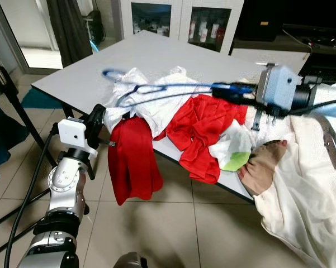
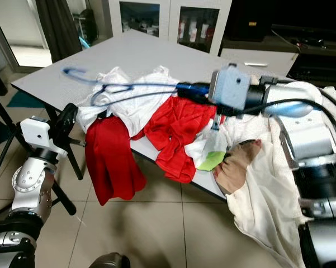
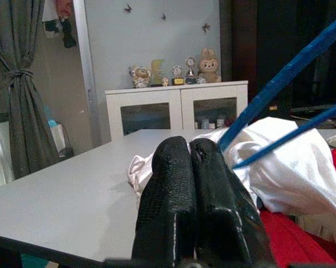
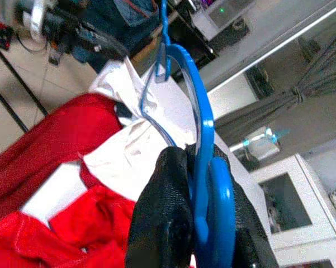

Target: Hang hanger

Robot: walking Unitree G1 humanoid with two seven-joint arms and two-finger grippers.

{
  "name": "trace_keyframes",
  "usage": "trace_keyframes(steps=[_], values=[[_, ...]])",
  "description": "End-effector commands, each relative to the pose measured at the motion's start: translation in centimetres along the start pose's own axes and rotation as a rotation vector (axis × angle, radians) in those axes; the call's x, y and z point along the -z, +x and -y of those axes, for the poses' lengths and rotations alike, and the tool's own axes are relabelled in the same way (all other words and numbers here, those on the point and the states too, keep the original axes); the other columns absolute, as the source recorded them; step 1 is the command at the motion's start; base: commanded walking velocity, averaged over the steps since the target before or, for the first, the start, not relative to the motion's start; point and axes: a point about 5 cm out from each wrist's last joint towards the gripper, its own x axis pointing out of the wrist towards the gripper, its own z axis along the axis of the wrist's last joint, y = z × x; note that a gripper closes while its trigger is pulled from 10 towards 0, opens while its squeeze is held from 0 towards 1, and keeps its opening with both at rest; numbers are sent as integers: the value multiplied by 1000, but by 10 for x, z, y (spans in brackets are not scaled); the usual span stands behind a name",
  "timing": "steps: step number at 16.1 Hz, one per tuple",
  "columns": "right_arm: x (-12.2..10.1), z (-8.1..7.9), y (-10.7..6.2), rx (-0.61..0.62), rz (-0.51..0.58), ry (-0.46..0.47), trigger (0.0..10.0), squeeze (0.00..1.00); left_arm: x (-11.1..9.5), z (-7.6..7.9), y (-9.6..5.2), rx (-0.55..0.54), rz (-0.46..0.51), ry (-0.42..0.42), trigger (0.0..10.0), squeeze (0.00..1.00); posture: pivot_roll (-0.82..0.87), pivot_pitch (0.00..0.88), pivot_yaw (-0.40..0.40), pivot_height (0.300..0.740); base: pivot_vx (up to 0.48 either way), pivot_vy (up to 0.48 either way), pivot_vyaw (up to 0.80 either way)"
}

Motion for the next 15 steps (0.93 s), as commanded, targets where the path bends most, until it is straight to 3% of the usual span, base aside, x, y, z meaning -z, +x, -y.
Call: trace_keyframes(steps=[1,5,8,12,15], values=[[1,6,-4,14,-22,-20,10000,0,-8,0,6,18,39,25,0,0,142,0,-3,740,0,0,0],[5,3,3,-50,-24,-19,10000,0,-11,3,9,27,53,21,0,0,142,0,-2,740,0,0,0],[0,5,12,-111,34,18,10000,0,-12,5,11,35,58,21,0,0,147,0,5,740,0,0,0],[5,22,-6,-153,32,137,10000,0,-13,2,11,37,60,27,0,0,152,0,8,740,0,0,0],[8,26,-8,-174,17,157,10000,0,-13,3,11,41,60,29,0,0,152,0,8,740,0,0,0]])
